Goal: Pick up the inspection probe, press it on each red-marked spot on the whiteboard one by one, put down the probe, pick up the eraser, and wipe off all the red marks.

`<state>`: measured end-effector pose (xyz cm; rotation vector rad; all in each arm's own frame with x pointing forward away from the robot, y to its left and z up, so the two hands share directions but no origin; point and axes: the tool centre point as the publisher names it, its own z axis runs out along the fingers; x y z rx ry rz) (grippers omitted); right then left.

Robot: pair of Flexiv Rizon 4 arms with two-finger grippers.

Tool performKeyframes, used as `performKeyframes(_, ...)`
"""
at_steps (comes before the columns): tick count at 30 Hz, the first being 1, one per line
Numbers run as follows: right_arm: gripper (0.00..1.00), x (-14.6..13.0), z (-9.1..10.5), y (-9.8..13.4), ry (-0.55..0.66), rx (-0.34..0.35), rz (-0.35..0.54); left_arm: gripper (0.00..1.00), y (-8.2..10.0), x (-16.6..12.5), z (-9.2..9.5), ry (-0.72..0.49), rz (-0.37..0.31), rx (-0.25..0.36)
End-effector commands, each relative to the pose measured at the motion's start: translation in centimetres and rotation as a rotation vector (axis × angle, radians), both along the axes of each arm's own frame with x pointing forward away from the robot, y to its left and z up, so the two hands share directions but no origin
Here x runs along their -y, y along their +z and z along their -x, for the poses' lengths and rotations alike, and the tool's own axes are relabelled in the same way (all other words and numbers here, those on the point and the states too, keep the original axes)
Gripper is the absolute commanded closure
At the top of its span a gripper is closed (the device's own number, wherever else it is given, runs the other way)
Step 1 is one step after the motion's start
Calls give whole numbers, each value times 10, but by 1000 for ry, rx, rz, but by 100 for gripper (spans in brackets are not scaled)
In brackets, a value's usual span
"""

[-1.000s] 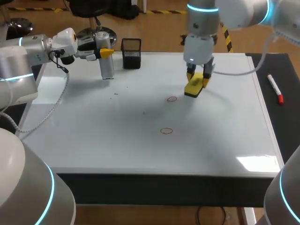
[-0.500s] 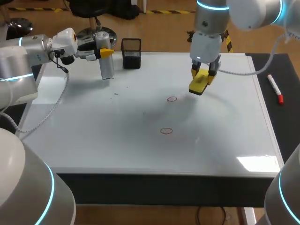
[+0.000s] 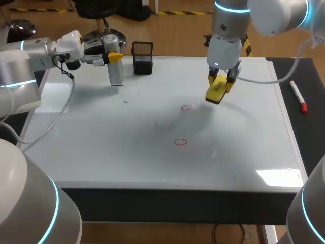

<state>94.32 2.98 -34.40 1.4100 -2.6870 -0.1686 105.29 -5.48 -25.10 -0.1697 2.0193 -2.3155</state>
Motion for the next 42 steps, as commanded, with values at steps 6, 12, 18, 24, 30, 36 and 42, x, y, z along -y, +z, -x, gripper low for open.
performKeyframes(6,100,8,-24,-3,-20,15,43,100,1,1,1,4,0,1)
performKeyframes(12,100,28,-47,-7,-62,18,63,100,1,1,1,4,0,1)
performKeyframes(18,100,56,-75,-12,-121,16,74,100,1,1,1,4,0,1)
performKeyframes(24,100,88,-104,-15,-191,13,102,100,1,1,1,4,0,1)
performKeyframes(30,100,111,-122,-17,-237,6,109,100,1,1,1,4,0,1)
performKeyframes(36,100,129,-136,-23,-263,-11,116,100,1,1,1,4,0,1)
performKeyframes(42,100,140,-143,-26,-285,-21,115,100,1,1,1,4,0,1)
